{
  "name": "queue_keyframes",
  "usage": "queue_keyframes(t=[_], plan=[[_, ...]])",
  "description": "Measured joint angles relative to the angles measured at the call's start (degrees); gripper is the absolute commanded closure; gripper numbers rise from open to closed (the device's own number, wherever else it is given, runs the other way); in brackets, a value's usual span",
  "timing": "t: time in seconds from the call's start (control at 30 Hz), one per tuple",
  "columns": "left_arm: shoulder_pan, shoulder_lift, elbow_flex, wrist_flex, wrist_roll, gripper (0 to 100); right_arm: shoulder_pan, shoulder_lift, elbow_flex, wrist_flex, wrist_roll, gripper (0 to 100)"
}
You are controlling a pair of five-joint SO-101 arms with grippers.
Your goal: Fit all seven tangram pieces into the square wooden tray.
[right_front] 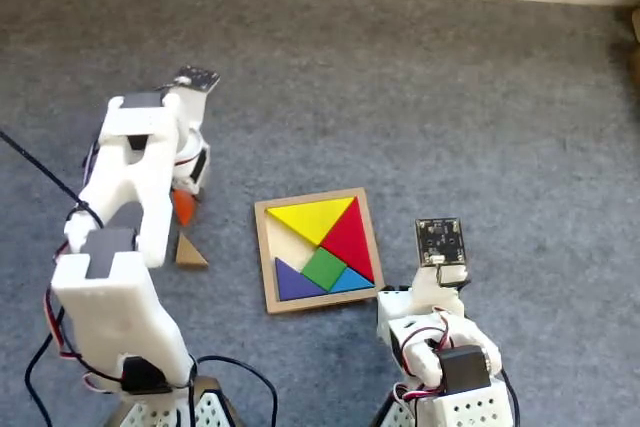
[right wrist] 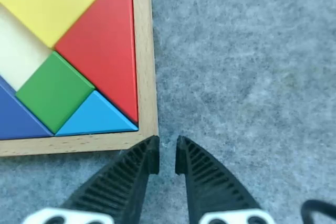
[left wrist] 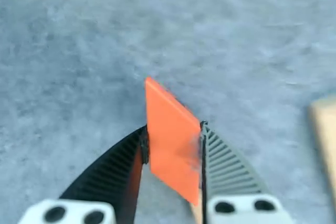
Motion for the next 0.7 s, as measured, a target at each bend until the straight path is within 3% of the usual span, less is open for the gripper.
queue_keyframes(t=[0.37,0.57,0.7], plan=[[10.37,-8.09,0.00,8.09,20.75,99,0.00,0.00,0.00,0.00,0.00,93.6],[16.70,-8.09,0.00,8.62,29.01,99,0.00,0.00,0.00,0.00,0.00,93.6],[18.99,-8.09,0.00,8.70,39.82,99,0.00,0.00,0.00,0.00,0.00,93.6]])
